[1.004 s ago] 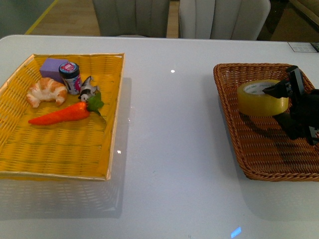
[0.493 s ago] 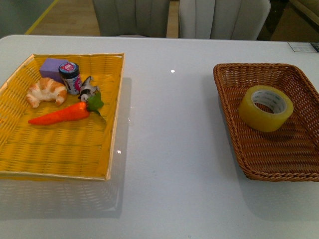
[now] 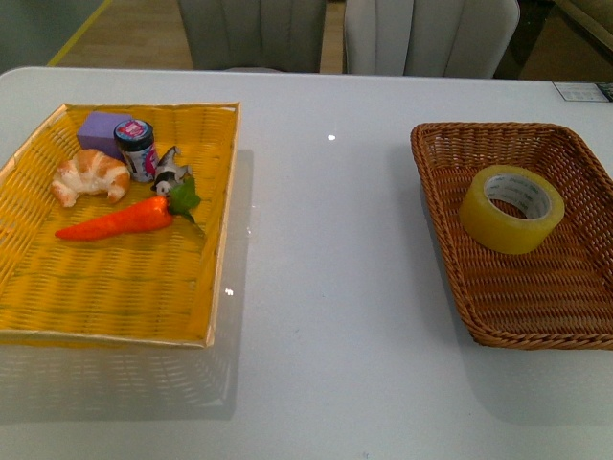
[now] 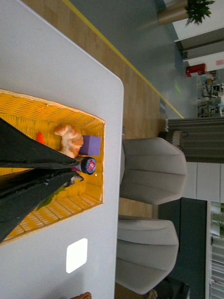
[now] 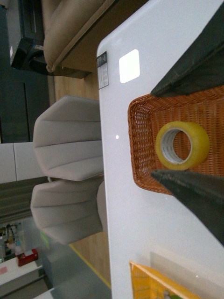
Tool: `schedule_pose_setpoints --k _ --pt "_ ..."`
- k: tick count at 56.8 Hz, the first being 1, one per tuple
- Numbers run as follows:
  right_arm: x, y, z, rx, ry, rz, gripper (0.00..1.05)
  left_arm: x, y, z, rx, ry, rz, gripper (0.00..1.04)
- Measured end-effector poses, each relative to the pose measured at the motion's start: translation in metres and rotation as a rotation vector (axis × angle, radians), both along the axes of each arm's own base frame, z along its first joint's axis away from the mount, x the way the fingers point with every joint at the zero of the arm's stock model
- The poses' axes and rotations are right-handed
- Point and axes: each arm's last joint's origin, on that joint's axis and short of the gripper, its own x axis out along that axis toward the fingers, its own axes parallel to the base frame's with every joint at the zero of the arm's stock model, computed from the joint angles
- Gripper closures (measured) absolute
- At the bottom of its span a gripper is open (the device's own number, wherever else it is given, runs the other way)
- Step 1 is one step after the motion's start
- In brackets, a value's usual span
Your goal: Move tape to another basket
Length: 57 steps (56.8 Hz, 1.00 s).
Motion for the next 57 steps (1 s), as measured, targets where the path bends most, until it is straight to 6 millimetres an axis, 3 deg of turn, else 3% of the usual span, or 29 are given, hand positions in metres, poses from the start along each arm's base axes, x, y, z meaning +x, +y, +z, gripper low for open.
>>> schedule_pose_setpoints --k 10,19,57 --pt "-0.011 0.006 -0.005 -0.024 -0.003 -0.004 1.03 0.000 0.000 0.000 0.000 0.000 -0.001 1.03" --pt "-0.019 0.017 -0.009 -0.036 -0.001 0.010 1.03 0.000 0.000 0.000 0.000 0.000 -0.001 1.03" --pt "-0.041 0.017 -0.010 -0.036 -0.033 0.001 1.03 0.000 0.000 0.000 0.000 -0.001 -0.001 1.03"
